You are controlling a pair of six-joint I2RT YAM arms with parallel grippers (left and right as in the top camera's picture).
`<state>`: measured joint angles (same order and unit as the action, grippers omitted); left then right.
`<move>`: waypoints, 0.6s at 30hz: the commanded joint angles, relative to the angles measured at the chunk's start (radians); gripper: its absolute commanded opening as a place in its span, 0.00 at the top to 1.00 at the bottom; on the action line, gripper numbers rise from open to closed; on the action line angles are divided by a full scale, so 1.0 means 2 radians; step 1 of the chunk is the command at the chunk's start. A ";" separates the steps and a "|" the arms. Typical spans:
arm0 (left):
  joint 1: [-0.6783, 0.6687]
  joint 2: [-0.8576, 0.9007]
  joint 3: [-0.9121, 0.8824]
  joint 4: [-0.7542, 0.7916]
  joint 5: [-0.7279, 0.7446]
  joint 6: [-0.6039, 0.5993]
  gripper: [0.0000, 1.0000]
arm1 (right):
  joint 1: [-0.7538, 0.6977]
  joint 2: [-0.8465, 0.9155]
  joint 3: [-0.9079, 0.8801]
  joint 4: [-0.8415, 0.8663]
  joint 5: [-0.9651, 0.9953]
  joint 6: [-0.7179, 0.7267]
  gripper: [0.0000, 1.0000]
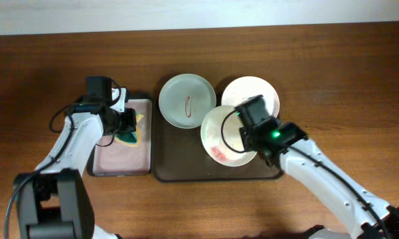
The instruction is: Clean dirty plates on tray and stack at the side
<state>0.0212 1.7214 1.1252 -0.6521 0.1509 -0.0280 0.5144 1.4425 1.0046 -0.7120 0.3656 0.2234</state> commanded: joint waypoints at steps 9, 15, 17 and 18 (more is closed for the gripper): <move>0.001 0.058 -0.007 0.017 -0.013 0.022 0.25 | 0.121 -0.009 0.011 0.026 0.291 -0.003 0.96; 0.001 0.058 -0.007 0.042 -0.014 0.022 0.23 | 0.169 -0.009 0.015 0.041 0.379 -0.003 0.96; 0.001 0.060 -0.007 0.049 -0.014 0.022 0.22 | 0.171 -0.009 0.023 0.041 0.383 -0.002 0.96; 0.000 0.060 -0.007 0.050 -0.014 0.022 0.23 | 0.171 -0.009 0.028 0.041 0.383 -0.003 0.96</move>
<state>0.0204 1.8271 1.1217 -0.5644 0.1299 0.0040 0.8494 1.4425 1.0084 -0.6373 1.0325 0.2089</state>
